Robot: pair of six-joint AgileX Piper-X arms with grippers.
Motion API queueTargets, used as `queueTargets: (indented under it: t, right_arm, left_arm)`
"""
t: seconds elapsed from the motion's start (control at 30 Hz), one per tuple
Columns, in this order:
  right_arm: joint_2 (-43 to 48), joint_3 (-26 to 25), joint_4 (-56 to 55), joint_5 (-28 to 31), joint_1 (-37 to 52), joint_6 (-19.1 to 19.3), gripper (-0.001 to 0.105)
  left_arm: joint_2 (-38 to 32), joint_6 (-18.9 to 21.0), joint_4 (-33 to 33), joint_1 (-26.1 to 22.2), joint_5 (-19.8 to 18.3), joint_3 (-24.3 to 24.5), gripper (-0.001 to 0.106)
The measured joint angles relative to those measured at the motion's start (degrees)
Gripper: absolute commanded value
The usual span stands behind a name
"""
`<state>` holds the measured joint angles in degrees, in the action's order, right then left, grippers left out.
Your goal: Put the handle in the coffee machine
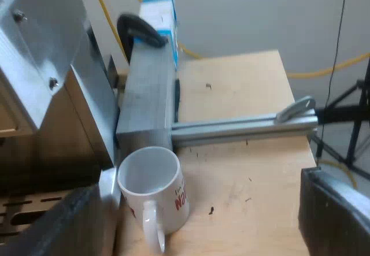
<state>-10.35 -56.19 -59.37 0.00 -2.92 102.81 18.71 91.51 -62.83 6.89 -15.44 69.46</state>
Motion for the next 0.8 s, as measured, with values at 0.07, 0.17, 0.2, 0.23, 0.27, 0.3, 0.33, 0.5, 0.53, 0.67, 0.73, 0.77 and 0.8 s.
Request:
queueTargets:
  t: [0.07,0.17,0.2,0.23,0.27,0.3,0.33,0.5,0.53,0.67,0.73,0.77,0.8]
  right_arm:
    - [3.0,0.9,0.0,0.0,0.0,0.1,0.071]
    - [7.3,2.0,-0.2,0.0,0.0,0.1,0.071]
    - [8.3,2.1,-0.2,0.0,0.0,0.1,0.071]
    - [9.8,2.3,-0.2,0.6,0.0,0.1,0.071]
    - [10.6,2.5,-0.2,1.6,0.0,0.1,0.071]
    - [10.8,2.6,-0.2,2.0,0.0,0.1,0.071]
    - [10.9,2.7,-0.2,2.8,0.0,0.1,0.071]
    - [10.8,2.8,-2.4,4.6,0.0,0.2,0.071]
    - [10.8,2.8,-2.8,4.6,0.0,0.2,0.071]
    - [10.8,3.9,-4.1,4.9,0.0,0.2,0.071]
    - [10.8,3.9,-5.2,4.9,0.0,0.2,0.071]
    - [10.8,3.9,-5.6,4.9,0.0,0.2,0.071]
    - [10.8,3.9,-6.0,5.0,0.0,0.2,0.071]
  left_arm:
    - [-2.5,-0.5,0.1,0.0,0.0,-1.7,0.098]
    - [-6.2,-1.2,-0.1,0.0,0.1,-4.8,0.098]
    - [-6.7,-1.7,-0.1,0.0,0.1,-5.6,0.098]
    - [-8.3,-2.4,-0.1,0.0,0.1,-6.9,0.098]
    - [-9.8,-3.0,-0.1,0.0,0.1,-8.1,0.098]
    - [-10.5,-3.2,-0.1,0.0,0.1,-8.6,0.098]
    - [-11.7,-3.3,-0.1,0.0,0.1,-9.6,0.098]
    - [-17.1,-3.5,-0.1,-0.2,0.1,-13.7,0.098]
    - [-18.4,-3.5,-0.1,-0.4,0.1,-14.6,0.098]
    - [-19.4,-3.5,-0.1,-1.2,-0.4,-16.5,0.098]
    - [-19.4,-3.5,-0.1,-1.7,-0.4,-17.2,0.098]
    - [-19.4,-3.5,-0.1,-2.1,-0.4,-17.7,0.098]
    - [-19.4,-3.5,-0.1,-2.1,-0.4,-17.8,0.098]
